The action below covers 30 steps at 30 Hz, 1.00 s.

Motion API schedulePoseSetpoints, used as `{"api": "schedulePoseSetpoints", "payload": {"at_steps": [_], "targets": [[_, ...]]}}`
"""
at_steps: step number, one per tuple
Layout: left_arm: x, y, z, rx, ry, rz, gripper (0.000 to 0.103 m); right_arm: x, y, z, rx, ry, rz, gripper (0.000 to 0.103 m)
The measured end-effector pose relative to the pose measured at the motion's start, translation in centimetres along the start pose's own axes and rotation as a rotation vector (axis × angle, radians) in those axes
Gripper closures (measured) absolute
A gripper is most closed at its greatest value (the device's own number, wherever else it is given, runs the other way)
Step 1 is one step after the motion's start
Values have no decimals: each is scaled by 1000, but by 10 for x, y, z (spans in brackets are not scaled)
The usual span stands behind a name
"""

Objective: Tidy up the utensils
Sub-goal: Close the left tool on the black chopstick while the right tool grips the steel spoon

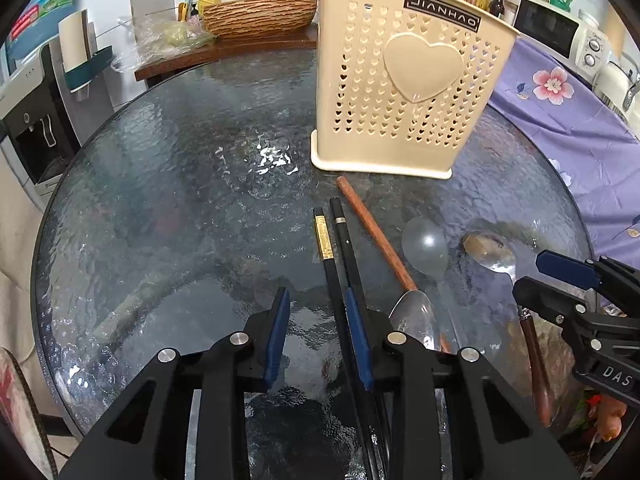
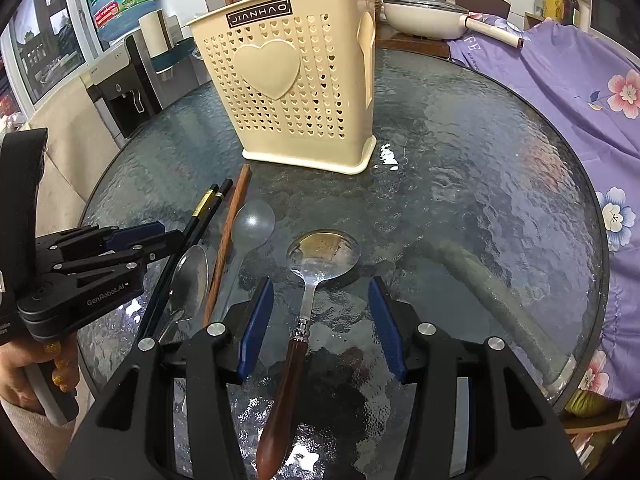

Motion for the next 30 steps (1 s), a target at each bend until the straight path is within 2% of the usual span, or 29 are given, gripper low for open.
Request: {"api": "schedulePoseSetpoints", "payload": {"at_steps": [13, 17, 30], "targets": [[6, 9, -9, -9, 45, -35, 81, -5, -1, -16, -46, -29, 9, 53], [7, 17, -14, -15, 50, -36, 83, -5, 1, -24, -69, -39, 6, 58], [6, 32, -25, -22, 55, -38, 90, -10, 18, -41, -92, -61, 5, 59]]}}
Point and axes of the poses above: each gripper's, at about its wrist camera, not at the fingertips, and z roughly against the way its jaws point, x to its right, y to its top, the point moved 1 cm from there along -z, roughly the way its jaws point, and after that the axes turned 8 degrees about y, right-handed, at the moved point
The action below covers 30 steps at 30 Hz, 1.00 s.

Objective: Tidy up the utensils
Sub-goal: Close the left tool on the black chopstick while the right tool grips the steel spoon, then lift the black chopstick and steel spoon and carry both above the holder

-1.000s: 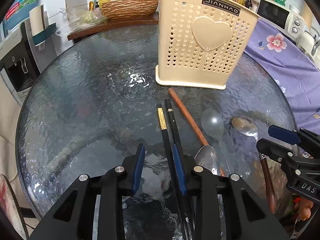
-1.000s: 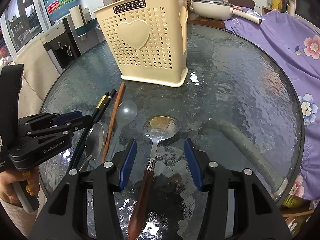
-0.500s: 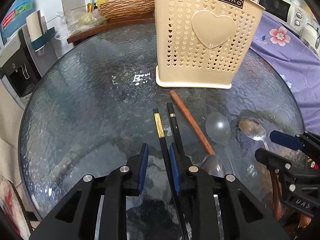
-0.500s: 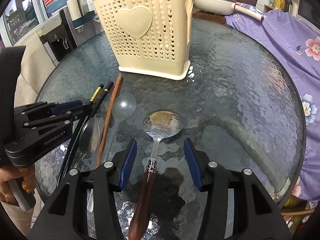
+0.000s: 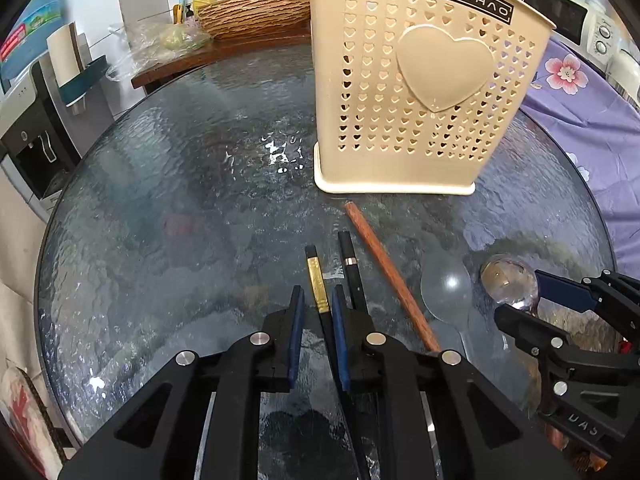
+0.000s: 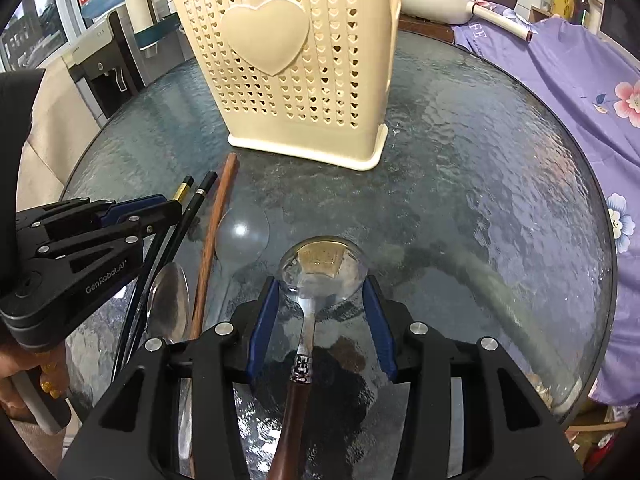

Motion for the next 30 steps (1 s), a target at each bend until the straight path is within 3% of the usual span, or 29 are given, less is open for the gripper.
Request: {"api": "schedulePoseSetpoints", "payload": {"at_steps": [12, 18, 30], "targets": [[0, 11, -9, -8, -9, 6, 94, 2, 12, -8, -39, -12, 15, 59], [2, 9, -8, -9, -11, 13, 94, 1, 15, -10, -46, -9, 30, 52], [2, 10, -8, -7, -10, 23, 95, -5, 17, -14, -45, -41, 53, 55]]}}
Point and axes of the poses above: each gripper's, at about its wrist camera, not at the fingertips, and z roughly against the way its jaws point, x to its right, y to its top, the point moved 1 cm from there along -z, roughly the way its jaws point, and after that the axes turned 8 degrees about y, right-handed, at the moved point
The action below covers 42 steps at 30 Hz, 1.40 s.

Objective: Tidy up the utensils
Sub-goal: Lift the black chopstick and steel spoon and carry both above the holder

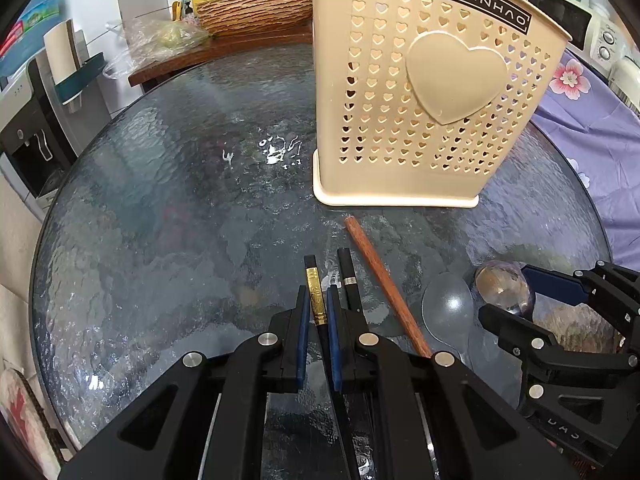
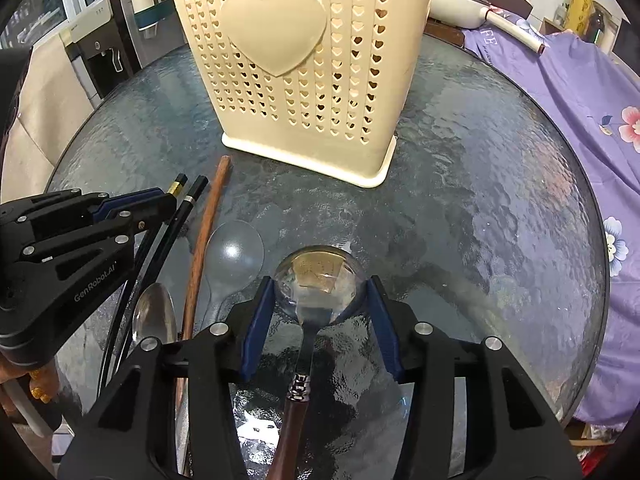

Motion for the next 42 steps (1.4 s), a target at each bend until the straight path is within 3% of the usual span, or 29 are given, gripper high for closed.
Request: {"api": "schedulePoseSetpoints", "payload": {"at_steps": [6, 17, 23, 42], "targets": [[-6, 0, 3, 11, -17, 29, 95, 8, -1, 8, 32, 53, -28, 56], [-21, 8, 56, 142, -31, 75, 96, 12, 1, 66, 183, 136, -4, 56], [-28, 13, 88, 223, -44, 100, 96, 11, 3, 93, 248, 143, 21, 56], [-24, 20, 155, 379, -48, 91, 96, 1, 7, 148, 359, 155, 75, 56]]}}
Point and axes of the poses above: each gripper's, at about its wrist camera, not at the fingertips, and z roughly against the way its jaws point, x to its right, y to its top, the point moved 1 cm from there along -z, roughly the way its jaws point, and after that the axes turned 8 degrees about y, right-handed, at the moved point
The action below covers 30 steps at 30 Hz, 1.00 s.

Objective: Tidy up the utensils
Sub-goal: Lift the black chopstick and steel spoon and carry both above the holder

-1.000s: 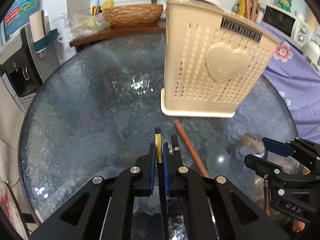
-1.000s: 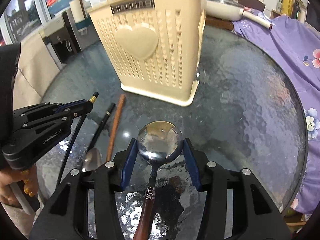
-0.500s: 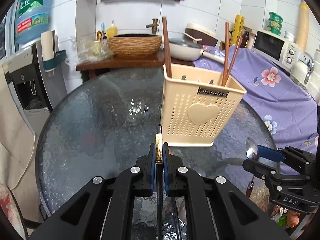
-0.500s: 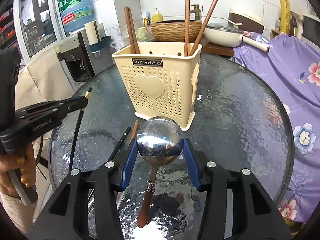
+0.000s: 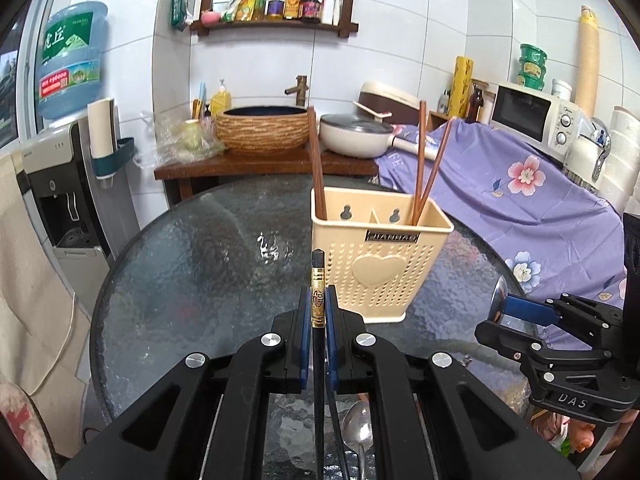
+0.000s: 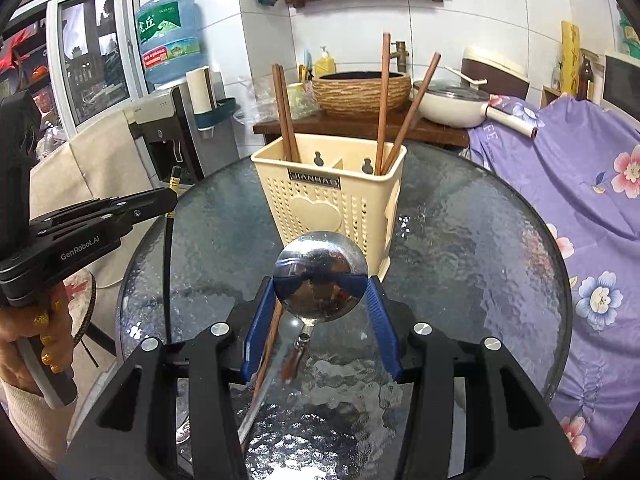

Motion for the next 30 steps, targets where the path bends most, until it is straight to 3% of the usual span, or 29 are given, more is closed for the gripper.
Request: {"api": "schedulePoseSetpoints", "payload": {"at_steps": [18, 24, 30], "targets": [[7, 57, 44, 162, -8, -38, 97, -5, 59, 25, 68, -15, 63, 56], [15, 109, 65, 218, -72, -60, 97, -3, 101, 41, 111, -39, 83, 56], [29, 161, 66, 269, -51, -60, 97, 1, 146, 51, 175, -71, 87, 56]]}}
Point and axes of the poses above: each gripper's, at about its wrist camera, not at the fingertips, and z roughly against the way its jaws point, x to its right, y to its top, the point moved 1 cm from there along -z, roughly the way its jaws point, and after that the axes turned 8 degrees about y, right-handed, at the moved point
